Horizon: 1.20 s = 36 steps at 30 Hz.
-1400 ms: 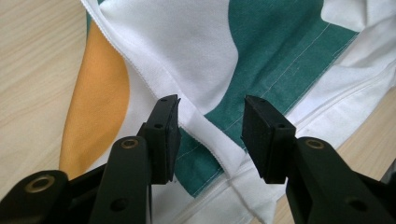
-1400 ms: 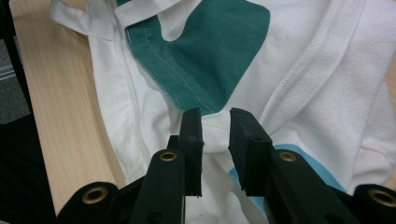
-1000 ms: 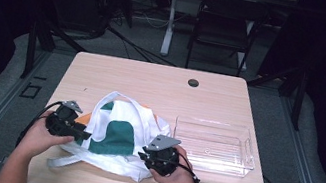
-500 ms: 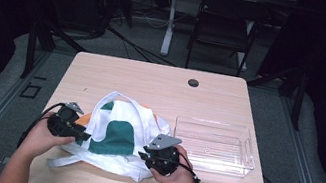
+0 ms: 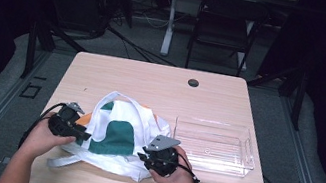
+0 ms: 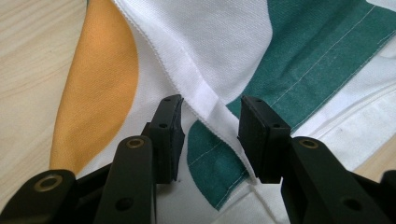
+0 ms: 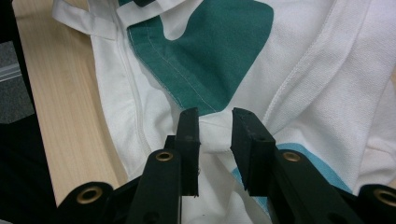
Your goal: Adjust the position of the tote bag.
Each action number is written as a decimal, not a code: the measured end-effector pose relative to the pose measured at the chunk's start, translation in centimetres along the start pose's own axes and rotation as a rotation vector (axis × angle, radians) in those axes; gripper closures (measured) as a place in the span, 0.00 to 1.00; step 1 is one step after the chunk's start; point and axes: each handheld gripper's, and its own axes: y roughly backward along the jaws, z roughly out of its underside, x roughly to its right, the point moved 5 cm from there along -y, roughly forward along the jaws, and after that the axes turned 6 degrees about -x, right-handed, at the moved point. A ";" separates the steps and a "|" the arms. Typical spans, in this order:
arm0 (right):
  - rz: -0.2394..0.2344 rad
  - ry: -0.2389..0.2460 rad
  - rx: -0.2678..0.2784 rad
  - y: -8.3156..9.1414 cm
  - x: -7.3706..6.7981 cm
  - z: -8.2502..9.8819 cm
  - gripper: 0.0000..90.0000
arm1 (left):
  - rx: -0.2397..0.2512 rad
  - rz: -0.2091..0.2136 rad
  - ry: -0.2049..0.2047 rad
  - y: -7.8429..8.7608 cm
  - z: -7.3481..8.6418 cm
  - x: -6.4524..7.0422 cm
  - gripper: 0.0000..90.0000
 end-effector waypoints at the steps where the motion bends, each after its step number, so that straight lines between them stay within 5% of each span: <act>1: 0.000 0.000 0.002 0.0 0.0 0.0 0.81 | -0.001 0.001 0.002 0.0 0.0 0.0 0.66; 15: -0.003 -0.001 0.004 -0.1 -0.1 0.1 0.80 | -0.012 -0.014 0.008 -0.5 -0.3 -0.1 0.64; 29: -0.004 -0.001 0.004 -0.2 -0.3 0.1 0.80 | 0.032 -0.004 0.069 -0.6 -0.5 -0.5 0.63; 36: 0.001 0.003 0.002 -0.1 -0.2 0.2 0.80 | 0.024 0.012 0.058 -1.0 -0.7 -0.3 0.71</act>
